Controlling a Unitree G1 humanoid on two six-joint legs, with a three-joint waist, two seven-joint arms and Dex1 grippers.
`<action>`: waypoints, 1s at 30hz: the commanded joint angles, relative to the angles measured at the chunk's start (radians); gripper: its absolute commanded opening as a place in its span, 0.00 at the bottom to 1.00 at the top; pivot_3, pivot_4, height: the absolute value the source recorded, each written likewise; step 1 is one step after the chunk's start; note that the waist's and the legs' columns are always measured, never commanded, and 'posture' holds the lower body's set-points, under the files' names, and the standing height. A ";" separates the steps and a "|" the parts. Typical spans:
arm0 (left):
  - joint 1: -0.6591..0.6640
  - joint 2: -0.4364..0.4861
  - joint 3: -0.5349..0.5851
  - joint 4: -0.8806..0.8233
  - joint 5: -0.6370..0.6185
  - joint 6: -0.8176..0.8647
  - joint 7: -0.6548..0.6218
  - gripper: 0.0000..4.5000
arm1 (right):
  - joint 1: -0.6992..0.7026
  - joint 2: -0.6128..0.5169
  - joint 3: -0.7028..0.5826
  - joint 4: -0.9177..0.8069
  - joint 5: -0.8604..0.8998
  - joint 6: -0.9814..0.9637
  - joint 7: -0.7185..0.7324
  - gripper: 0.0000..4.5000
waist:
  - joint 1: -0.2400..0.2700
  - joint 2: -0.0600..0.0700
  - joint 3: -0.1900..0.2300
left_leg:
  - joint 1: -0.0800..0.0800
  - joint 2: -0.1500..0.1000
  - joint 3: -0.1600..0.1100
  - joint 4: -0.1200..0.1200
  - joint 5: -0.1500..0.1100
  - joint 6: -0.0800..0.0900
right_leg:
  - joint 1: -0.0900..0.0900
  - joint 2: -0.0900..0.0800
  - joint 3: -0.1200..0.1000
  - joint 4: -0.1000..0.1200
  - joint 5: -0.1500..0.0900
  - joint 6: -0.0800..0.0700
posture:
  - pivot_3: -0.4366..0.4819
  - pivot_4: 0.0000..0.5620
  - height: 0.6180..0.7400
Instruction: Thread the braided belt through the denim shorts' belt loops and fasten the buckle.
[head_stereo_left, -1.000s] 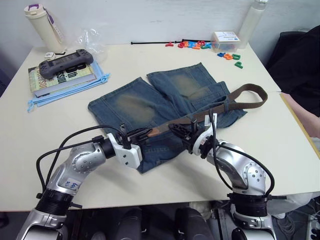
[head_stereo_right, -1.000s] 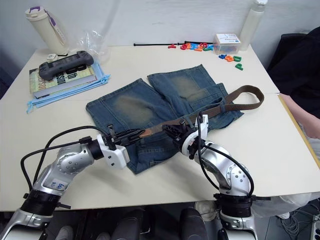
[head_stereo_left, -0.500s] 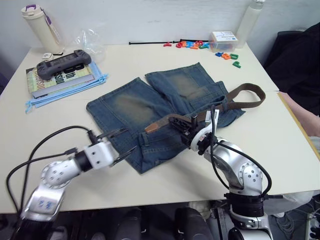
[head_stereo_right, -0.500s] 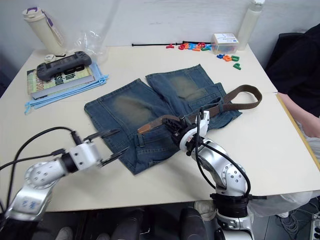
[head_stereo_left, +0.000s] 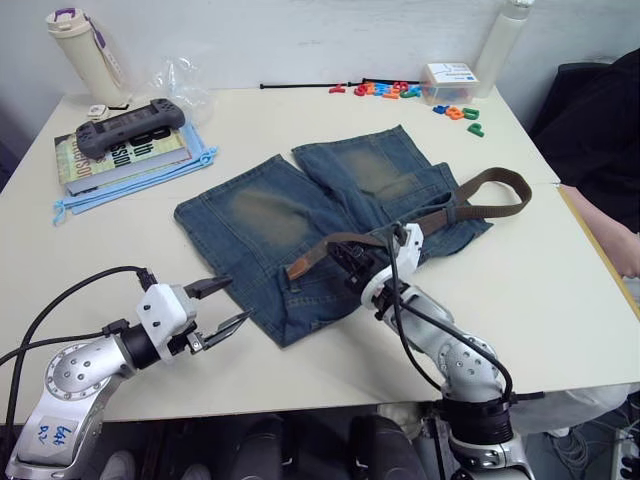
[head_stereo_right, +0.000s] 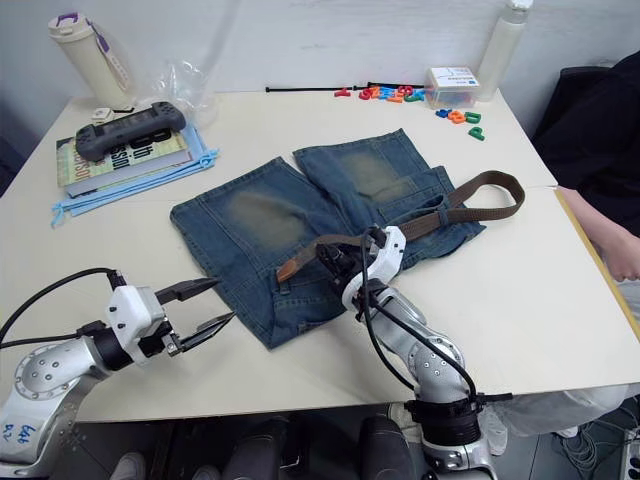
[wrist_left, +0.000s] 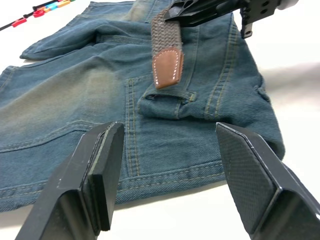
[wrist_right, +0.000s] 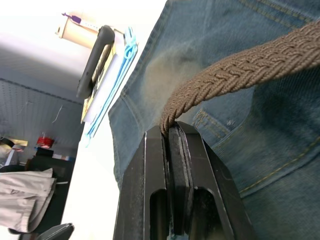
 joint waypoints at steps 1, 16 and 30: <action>-0.010 -0.001 0.024 -0.031 -0.019 0.006 -0.013 0.72 | 0.002 0.010 -0.042 -0.026 -0.036 -0.023 0.042 0.00 | 0.001 0.000 0.000 | 0.000 0.000 0.000 0.000 -0.001 -0.001 | 0.000 0.000 0.000 0.000 0.000 0.000 | 0.48 0.27 0.78; -0.018 -0.021 0.068 -0.020 -0.117 0.098 -0.057 0.72 | 0.045 0.065 0.008 0.004 -0.269 -0.001 0.153 0.00 | -0.001 0.000 0.000 | 0.000 0.000 0.000 0.000 -0.002 -0.005 | 0.000 0.000 0.000 -0.001 0.000 0.000 | 0.48 0.27 0.78; -0.032 -0.035 0.065 0.018 -0.074 0.076 -0.075 0.72 | 0.027 0.134 -0.006 0.084 -0.243 0.228 0.108 0.00 | -0.008 0.000 0.000 | 0.001 0.001 0.000 -0.002 -0.003 -0.006 | 0.000 0.000 0.001 -0.001 0.000 -0.001 | 0.48 0.27 0.78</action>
